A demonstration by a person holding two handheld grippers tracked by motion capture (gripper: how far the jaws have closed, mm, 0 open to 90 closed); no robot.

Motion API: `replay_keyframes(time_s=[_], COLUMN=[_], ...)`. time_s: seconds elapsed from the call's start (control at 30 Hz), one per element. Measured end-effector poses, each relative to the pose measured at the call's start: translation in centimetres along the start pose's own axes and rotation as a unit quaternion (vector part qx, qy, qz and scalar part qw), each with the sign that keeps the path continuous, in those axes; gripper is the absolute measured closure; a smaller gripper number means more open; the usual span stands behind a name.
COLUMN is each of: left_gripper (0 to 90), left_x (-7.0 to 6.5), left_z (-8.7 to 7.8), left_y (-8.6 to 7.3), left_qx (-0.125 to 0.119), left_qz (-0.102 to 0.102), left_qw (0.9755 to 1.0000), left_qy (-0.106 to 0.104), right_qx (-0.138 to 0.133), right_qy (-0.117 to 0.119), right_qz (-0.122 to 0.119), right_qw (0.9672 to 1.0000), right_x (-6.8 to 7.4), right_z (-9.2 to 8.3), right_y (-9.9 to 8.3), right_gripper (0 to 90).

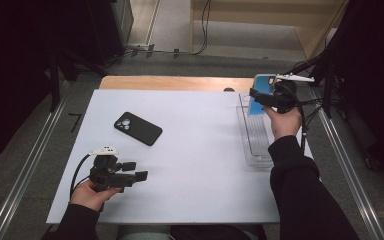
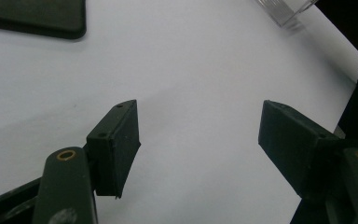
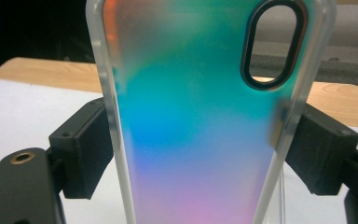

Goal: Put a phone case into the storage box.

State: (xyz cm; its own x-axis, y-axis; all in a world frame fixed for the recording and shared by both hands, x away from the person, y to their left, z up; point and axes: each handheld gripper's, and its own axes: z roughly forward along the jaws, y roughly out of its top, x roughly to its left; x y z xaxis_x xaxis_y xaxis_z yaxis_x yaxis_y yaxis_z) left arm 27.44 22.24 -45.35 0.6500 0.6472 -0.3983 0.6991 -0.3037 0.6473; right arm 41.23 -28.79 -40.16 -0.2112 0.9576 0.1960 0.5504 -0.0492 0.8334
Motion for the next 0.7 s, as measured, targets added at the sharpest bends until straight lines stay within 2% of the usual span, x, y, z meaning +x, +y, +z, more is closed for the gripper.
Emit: replay_keyframes(time_s=[0.07,0.37,0.47,0.63,0.7], left_gripper=[29.5,29.4,29.5,29.5,29.5], left_x=[0.0,0.0,-0.1,-0.2,-0.1], left_z=[0.0,0.2,0.4,0.7,0.7], left_y=[0.0,0.1,0.2,0.2,0.2], left_qx=[0.0,0.002,0.002,0.007,0.007], left_qz=[0.001,0.003,0.005,0.008,0.009], left_qw=[1.0,1.0,1.0,0.9999,0.9998], left_qy=[-0.001,-0.004,-0.009,-0.012,-0.013], right_qx=[-0.005,0.002,0.008,0.01,0.015], right_qy=[0.0,-0.025,-0.022,-0.039,-0.037], right_qz=[0.005,0.004,0.014,0.005,0.014], right_qw=[1.0,0.9997,0.9996,0.9992,0.9991], right_x=[-0.1,-0.6,-0.8,-1.2,-1.5], right_z=[0.4,2.3,3.2,4.8,5.3], right_y=[0.1,0.7,0.6,0.3,0.2], right_gripper=[15.1,15.1,15.1,15.1,15.1])
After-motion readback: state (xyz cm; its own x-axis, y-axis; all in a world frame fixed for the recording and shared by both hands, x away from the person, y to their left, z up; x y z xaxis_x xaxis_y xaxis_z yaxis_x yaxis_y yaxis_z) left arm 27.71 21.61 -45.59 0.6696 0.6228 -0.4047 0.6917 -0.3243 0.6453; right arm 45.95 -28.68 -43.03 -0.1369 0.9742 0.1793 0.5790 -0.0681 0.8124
